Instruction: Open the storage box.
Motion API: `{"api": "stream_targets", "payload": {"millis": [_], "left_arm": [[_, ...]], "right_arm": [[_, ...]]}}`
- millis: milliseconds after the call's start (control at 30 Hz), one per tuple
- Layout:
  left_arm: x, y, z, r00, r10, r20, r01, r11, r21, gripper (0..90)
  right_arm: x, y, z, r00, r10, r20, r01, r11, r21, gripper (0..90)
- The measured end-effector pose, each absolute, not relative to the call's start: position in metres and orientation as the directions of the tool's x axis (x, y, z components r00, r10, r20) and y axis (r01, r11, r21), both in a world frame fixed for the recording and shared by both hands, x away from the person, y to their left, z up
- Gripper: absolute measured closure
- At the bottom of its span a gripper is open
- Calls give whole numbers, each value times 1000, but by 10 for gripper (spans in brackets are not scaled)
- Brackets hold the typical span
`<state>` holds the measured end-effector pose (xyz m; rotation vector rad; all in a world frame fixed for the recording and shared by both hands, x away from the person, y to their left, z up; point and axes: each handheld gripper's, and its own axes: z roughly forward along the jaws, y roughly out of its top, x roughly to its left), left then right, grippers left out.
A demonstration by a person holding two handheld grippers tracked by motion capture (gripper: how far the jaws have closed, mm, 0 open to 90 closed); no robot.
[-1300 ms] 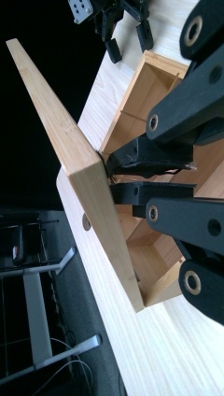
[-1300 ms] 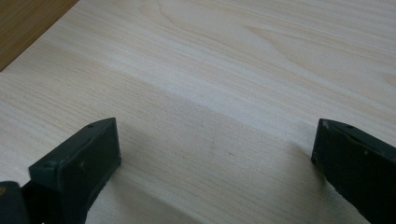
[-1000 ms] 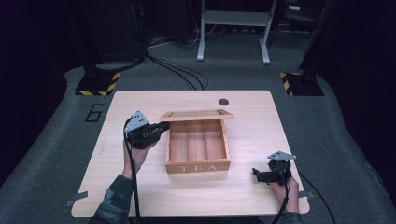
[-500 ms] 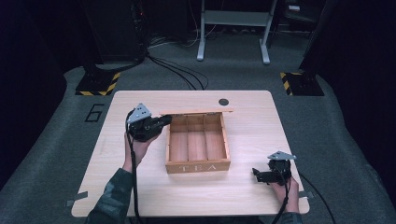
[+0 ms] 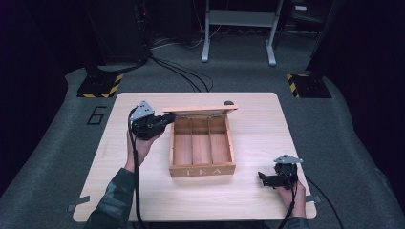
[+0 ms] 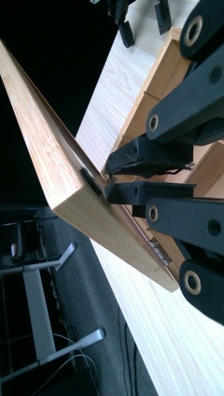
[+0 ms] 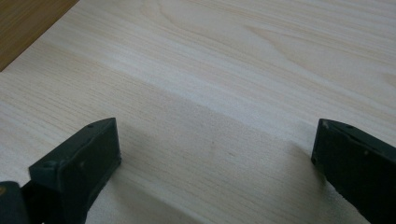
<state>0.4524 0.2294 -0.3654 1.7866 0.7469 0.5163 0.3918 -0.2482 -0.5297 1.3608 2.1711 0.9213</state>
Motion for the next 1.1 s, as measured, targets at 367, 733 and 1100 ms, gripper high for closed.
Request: {"api": "stream_targets", "payload": {"millis": [367,733,1100], "left_arm": [[456,229,-363,706,708,-15,243,-223,944,832],[458,229,-361,708,706,-16,245,-225,943,833],[460,229,-360,703,711,-17,243,-218,945,833]], "right_arm": [[392,-248,-530,-435,900,0,625,302,720,7],[392,-249,-530,-440,898,-2,624,308,718,7],[392,-249,-530,-444,896,-5,621,312,719,7]]}}
